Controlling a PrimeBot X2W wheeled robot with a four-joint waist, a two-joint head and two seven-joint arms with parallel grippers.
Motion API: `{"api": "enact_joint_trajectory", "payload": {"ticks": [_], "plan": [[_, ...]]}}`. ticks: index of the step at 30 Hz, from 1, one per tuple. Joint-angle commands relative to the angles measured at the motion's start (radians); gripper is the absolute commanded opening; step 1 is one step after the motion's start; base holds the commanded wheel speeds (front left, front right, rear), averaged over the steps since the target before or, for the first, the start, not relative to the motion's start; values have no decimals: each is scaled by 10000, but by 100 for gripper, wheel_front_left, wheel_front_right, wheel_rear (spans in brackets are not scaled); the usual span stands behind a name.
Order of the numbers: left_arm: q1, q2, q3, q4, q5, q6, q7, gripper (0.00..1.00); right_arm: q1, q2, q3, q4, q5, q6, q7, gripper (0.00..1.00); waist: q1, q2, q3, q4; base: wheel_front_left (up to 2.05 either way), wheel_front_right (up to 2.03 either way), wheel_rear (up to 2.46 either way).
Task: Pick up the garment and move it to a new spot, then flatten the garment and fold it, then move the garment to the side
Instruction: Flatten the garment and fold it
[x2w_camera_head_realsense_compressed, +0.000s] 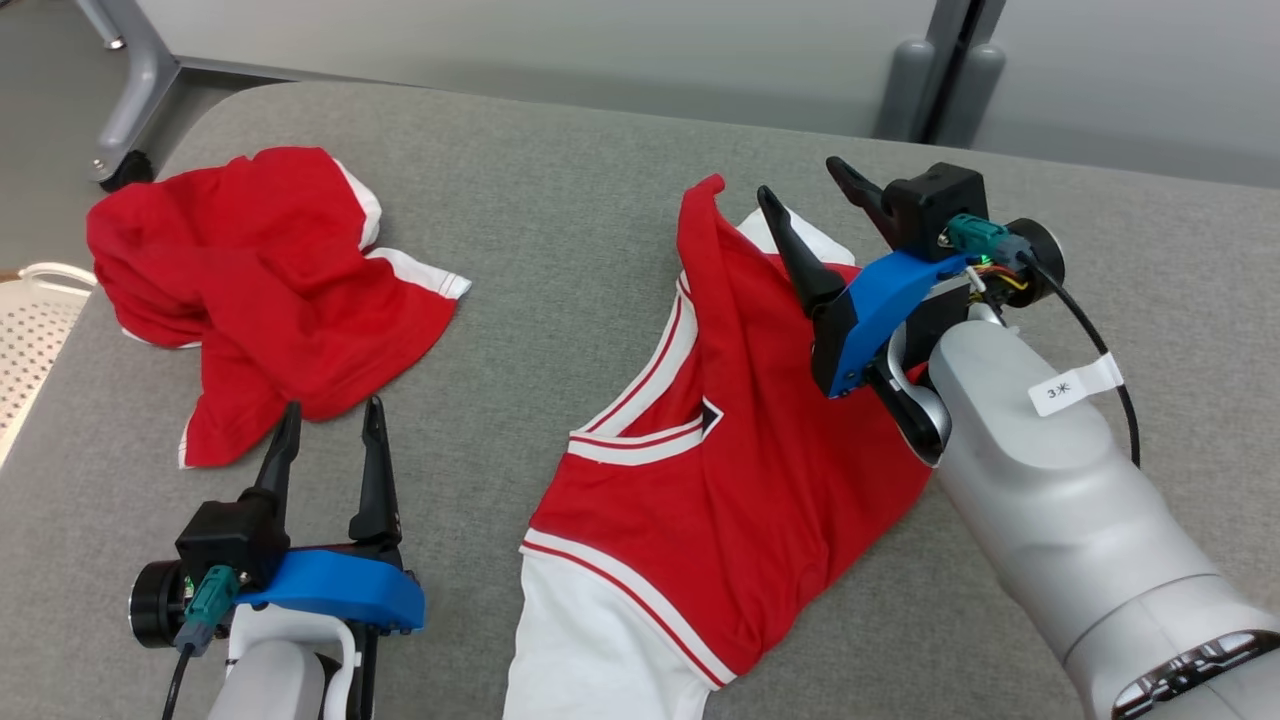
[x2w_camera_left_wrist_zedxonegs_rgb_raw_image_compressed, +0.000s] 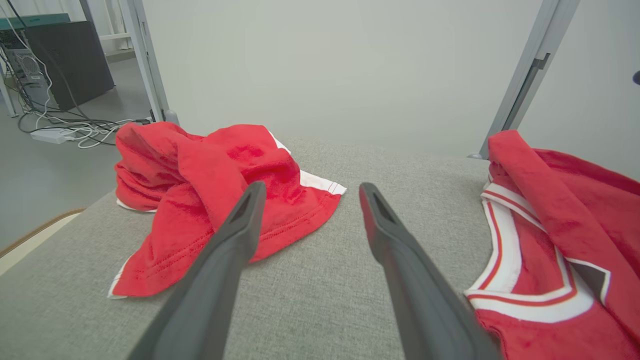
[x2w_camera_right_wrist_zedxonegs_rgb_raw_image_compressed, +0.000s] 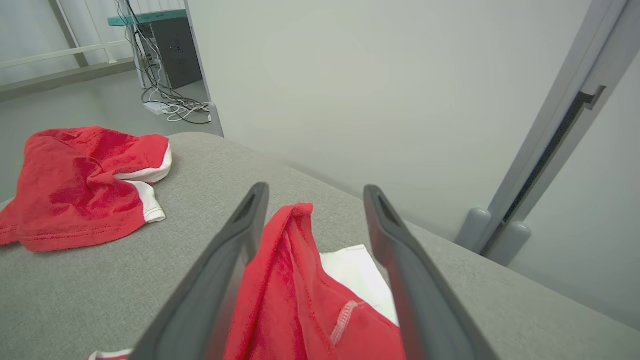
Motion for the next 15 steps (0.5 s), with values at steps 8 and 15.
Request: {"api": "enact_joint_trajectory", "payload": {"ticks": [8, 15], "plan": [[341, 92, 388, -153, 194, 14, -44, 100, 1687, -1566, -432, -2069, 94, 3, -70, 100, -1, -1, -322, -890, 0, 0, 0], [524, 118, 511, -336, 297, 27, -46, 100, 3931, -2644, -1093, -4144, -114, 3, -72, 100, -1, -1, -336, -1315, 0, 0, 0]]}}
